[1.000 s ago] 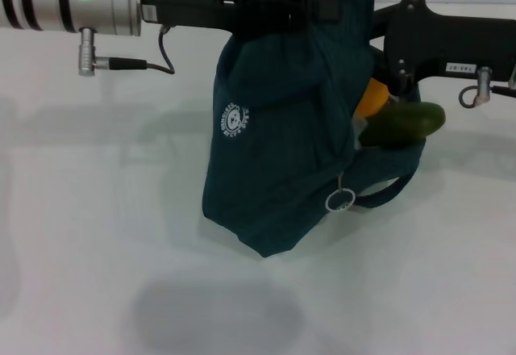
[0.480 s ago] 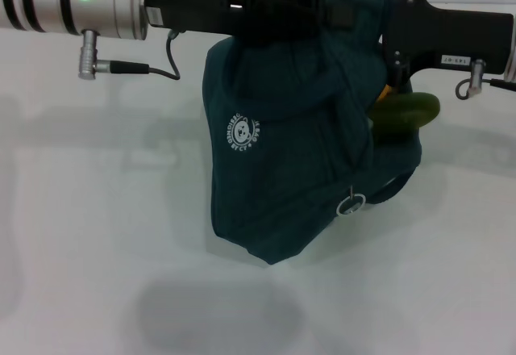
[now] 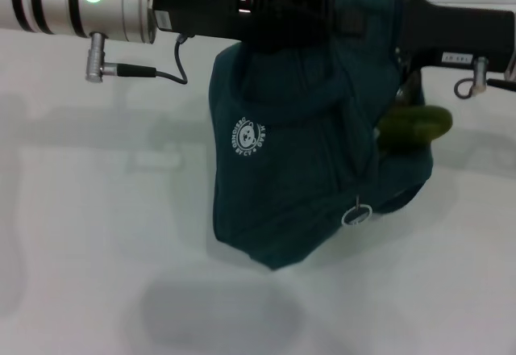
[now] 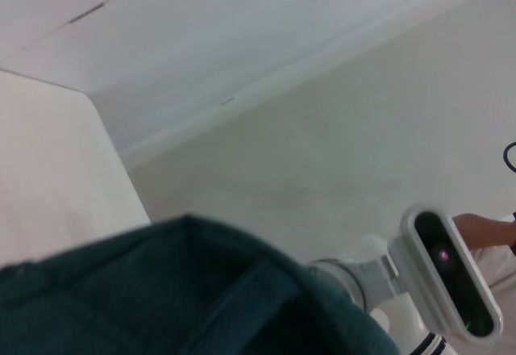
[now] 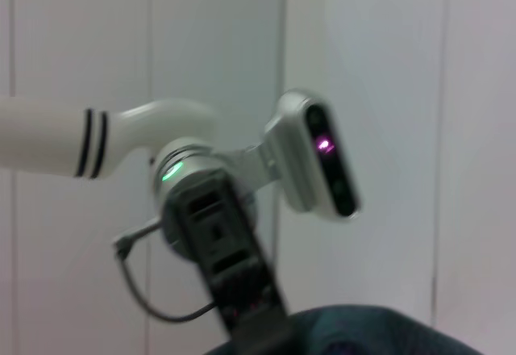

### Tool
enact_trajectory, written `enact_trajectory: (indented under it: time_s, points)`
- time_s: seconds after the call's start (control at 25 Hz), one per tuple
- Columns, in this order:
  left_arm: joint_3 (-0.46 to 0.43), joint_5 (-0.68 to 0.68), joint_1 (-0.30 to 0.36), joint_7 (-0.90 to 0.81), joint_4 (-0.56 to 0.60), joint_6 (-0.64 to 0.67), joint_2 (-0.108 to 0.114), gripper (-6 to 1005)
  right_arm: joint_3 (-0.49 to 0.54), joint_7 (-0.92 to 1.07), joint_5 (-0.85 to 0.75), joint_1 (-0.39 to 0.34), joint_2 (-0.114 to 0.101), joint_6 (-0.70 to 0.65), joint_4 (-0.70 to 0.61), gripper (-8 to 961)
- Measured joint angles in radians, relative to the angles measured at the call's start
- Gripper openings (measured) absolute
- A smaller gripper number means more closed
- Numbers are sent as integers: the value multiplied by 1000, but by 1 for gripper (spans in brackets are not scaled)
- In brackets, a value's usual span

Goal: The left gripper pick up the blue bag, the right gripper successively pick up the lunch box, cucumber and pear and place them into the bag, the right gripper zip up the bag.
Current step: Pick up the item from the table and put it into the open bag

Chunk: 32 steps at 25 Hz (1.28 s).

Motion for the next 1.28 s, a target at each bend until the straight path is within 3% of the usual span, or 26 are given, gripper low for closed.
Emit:
enact_trajectory:
  time_s: [0.72, 1.28]
  points:
    - [10, 0, -12, 2, -25, 26, 2, 67, -22, 0, 28, -10, 2, 33, 12, 35]
    - [10, 1, -7, 5, -27, 32, 3, 68, -62, 166, -59, -8, -10, 62, -10, 62]
